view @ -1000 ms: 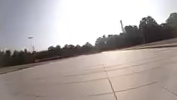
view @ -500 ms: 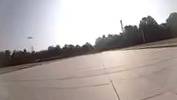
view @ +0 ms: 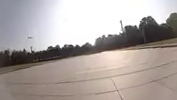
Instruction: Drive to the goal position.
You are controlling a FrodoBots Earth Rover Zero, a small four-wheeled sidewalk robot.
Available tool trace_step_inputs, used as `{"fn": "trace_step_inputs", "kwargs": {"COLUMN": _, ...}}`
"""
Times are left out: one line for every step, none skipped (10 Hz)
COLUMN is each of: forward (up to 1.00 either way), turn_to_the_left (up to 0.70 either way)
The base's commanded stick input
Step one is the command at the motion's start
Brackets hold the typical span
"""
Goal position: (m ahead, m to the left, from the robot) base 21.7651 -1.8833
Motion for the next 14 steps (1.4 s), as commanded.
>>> {"fn": "trace_step_inputs", "kwargs": {"forward": 0.7, "turn_to_the_left": 0.35}}
{"fn": "trace_step_inputs", "kwargs": {"forward": 0.7, "turn_to_the_left": 0.11}}
{"fn": "trace_step_inputs", "kwargs": {"forward": 0.7, "turn_to_the_left": 0.02}}
{"fn": "trace_step_inputs", "kwargs": {"forward": 0.7, "turn_to_the_left": 0.01}}
{"fn": "trace_step_inputs", "kwargs": {"forward": 0.7, "turn_to_the_left": 0.01}}
{"fn": "trace_step_inputs", "kwargs": {"forward": 0.7, "turn_to_the_left": 0.0}}
{"fn": "trace_step_inputs", "kwargs": {"forward": 0.7, "turn_to_the_left": 0.0}}
{"fn": "trace_step_inputs", "kwargs": {"forward": 0.7, "turn_to_the_left": 0.0}}
{"fn": "trace_step_inputs", "kwargs": {"forward": 0.7, "turn_to_the_left": 0.0}}
{"fn": "trace_step_inputs", "kwargs": {"forward": 0.7, "turn_to_the_left": 0.0}}
{"fn": "trace_step_inputs", "kwargs": {"forward": 0.7, "turn_to_the_left": 0.0}}
{"fn": "trace_step_inputs", "kwargs": {"forward": 0.7, "turn_to_the_left": 0.0}}
{"fn": "trace_step_inputs", "kwargs": {"forward": 0.7, "turn_to_the_left": 0.0}}
{"fn": "trace_step_inputs", "kwargs": {"forward": 0.7, "turn_to_the_left": 0.0}}
